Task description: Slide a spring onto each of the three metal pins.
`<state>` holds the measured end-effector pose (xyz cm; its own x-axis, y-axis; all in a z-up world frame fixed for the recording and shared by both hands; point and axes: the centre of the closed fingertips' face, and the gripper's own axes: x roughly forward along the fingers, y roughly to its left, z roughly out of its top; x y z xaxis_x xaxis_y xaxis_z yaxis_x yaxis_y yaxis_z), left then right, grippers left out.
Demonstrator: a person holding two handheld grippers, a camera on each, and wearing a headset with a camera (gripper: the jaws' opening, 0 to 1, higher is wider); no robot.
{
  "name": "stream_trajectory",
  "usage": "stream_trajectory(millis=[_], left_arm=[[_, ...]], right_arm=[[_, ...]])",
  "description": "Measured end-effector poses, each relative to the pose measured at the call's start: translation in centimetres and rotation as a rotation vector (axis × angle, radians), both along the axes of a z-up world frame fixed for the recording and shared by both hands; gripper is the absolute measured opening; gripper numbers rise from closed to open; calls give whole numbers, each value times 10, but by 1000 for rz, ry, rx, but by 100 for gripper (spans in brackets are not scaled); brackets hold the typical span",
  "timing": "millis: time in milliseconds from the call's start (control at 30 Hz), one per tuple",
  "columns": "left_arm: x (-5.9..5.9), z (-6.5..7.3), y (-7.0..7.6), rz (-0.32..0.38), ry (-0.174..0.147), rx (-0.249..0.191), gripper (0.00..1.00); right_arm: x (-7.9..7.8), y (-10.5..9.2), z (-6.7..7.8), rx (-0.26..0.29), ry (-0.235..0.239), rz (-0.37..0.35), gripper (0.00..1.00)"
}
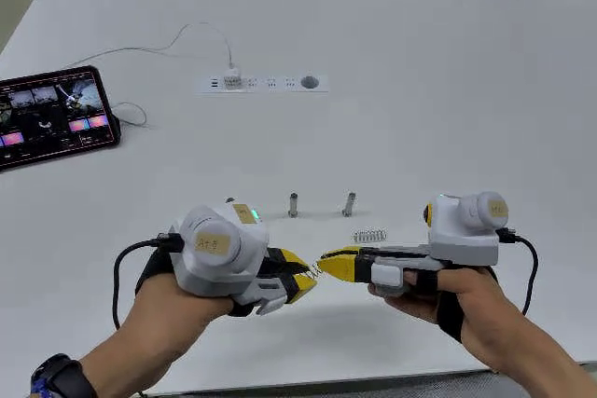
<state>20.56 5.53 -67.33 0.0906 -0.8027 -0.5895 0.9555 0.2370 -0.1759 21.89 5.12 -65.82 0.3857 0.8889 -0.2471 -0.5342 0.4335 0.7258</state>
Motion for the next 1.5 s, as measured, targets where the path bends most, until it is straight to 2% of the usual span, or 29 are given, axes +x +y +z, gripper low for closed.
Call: stream_trajectory(millis=[200, 400, 633, 700, 800, 967, 1133, 1367, 1500], left_arm=[[2, 0, -3, -1, -1, -1, 10], [4, 2, -8, -5, -3, -10, 10], [6, 7, -13, -14, -11, -22, 10], [6, 9, -15, -24, -18, -29, 10], [6, 8, -15, -46, -36, -14, 10], [6, 12, -15, -57, -33, -22, 10], [3, 11, -13, -100, -42, -12, 10], [0, 10, -15, -137, -63, 7, 10], [-3, 9, -16, -150, -62, 7, 10]], right_arm=[[2, 2, 8, -17, -19, 19, 12], [3, 3, 12, -125, -82, 95, 12], [6, 5, 19, -198, -134, 173, 12], [3, 7, 19, -227, -148, 220, 12], [3, 6, 18, -283, -182, 270, 12], [1, 10, 23, -301, -209, 314, 12], [-6, 9, 20, -377, -259, 416, 12], [-10, 8, 14, -417, -281, 470, 12], [-13, 7, 9, -439, -282, 504, 12]])
